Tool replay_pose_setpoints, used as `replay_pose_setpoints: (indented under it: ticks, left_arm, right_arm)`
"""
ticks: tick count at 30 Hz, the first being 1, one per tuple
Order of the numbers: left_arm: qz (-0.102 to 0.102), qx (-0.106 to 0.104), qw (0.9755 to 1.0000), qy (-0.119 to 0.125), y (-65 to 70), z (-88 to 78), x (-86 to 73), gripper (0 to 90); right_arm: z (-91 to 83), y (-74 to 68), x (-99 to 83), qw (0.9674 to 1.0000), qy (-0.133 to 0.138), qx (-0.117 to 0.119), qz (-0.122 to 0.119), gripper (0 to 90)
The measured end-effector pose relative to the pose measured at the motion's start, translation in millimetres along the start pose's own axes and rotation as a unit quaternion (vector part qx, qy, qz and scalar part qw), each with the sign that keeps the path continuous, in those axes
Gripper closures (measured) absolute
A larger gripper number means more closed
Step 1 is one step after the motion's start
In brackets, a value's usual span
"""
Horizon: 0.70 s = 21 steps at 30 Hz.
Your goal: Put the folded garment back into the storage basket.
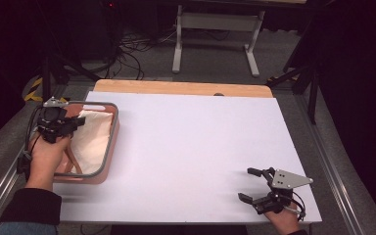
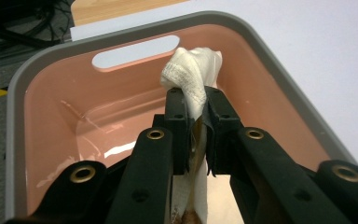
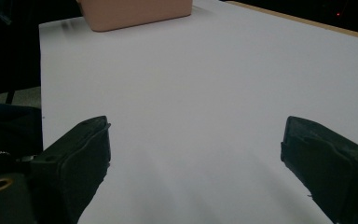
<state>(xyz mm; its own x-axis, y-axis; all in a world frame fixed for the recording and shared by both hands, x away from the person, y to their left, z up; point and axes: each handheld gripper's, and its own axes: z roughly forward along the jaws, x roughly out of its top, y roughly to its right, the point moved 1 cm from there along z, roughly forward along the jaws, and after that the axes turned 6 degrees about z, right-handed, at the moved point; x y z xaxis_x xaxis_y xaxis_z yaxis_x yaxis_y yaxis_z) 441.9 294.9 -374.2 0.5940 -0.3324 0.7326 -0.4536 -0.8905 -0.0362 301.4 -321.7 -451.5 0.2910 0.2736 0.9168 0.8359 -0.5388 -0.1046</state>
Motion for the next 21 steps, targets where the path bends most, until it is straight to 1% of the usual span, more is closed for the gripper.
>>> replay_pose_setpoints:
  ticks: [8, 10, 11, 12, 13, 14, 15, 17, 18, 19, 21]
  left_arm:
    - [-0.006, 0.015, 0.9998, -0.012, -5.2, 6.9, -2.4, 80.3]
    - [-0.007, 0.018, 0.9997, -0.013, -6.1, 8.0, -2.8, 77.6]
    - [-0.004, 0.026, 0.9996, -0.012, -6.8, 8.4, -3.2, 77.6]
    - [-0.003, 0.037, 0.9993, -0.006, -7.2, 8.8, -3.6, 71.4]
    - [0.0, 0.056, 0.9984, 0.006, -8.5, 8.4, -4.0, 50.0]
    - [0.0, 0.056, 0.9984, 0.006, -8.5, 8.4, -4.0, 43.4]
    - [0.001, 0.068, 0.9976, 0.012, -9.9, 7.1, -4.2, 36.6]
    - [-0.001, 0.084, 0.9963, 0.021, -10.5, 4.4, -4.4, 30.1]
    - [-0.001, 0.084, 0.9963, 0.021, -10.5, 4.4, -4.4, 24.7]
    - [-0.004, 0.085, 0.9961, 0.023, -10.4, 3.3, -4.4, 24.7]
    - [-0.007, 0.081, 0.9962, 0.033, -9.0, 1.4, -4.2, 20.6]
  right_arm:
    - [-0.4, 0.4, -0.3, 1.0, 0.001, 0.0, 0.001, 8.7]
    - [-0.5, 0.4, -0.4, 1.0, 0.001, 0.0, 0.002, 8.7]
    - [-0.6, 0.4, -0.4, 1.0, 0.001, 0.0, 0.001, 8.7]
    - [-0.7, 0.4, -0.3, 1.0, 0.001, -0.001, 0.002, 8.7]
    - [-1.0, 0.5, -0.4, 1.0, 0.001, -0.001, 0.002, 8.7]
    - [-1.0, 0.5, -0.4, 1.0, 0.001, -0.001, 0.002, 8.7]
    - [-1.0, 0.6, -0.4, 1.0, 0.002, -0.001, 0.002, 8.7]
    - [-1.0, 0.5, -0.4, 1.0, 0.002, -0.001, 0.002, 8.7]
    - [-1.0, 0.5, -0.4, 1.0, 0.002, -0.001, 0.002, 8.7]
    - [-1.0, 0.5, -0.4, 1.0, 0.002, -0.001, 0.002, 8.7]
    - [-1.0, 0.6, -0.5, 1.0, 0.002, -0.001, 0.002, 8.7]
